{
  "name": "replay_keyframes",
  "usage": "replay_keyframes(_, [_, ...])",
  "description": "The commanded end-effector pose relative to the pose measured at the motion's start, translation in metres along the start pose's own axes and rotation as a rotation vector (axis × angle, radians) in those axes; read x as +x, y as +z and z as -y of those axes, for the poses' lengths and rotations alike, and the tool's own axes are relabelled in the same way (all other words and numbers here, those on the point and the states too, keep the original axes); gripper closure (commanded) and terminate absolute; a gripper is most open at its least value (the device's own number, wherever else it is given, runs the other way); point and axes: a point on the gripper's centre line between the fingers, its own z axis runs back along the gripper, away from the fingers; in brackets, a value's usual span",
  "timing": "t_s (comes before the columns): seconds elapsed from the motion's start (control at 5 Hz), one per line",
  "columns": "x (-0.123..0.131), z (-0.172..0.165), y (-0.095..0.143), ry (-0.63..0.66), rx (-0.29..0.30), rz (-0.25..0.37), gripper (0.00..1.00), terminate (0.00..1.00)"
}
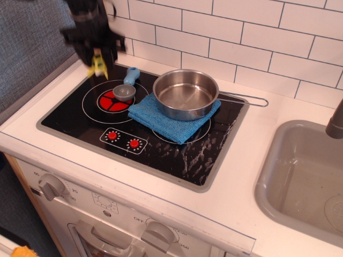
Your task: Move the yellow and green object into the pot
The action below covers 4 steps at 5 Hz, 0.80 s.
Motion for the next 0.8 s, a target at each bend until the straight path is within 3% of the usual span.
replay_keyframes(0.0, [0.008, 0.059, 0.056, -0.069, -0.087, 0.127, 1.0, 0.0])
replay_keyframes(0.4, [-0.003, 0.124, 0.037, -0.227, -0.184, 0.097, 1.0, 0.0])
replay_keyframes(0.6, [-0.007, 0.147, 0.016, -0.286, -0.189, 0.052, 1.0, 0.0])
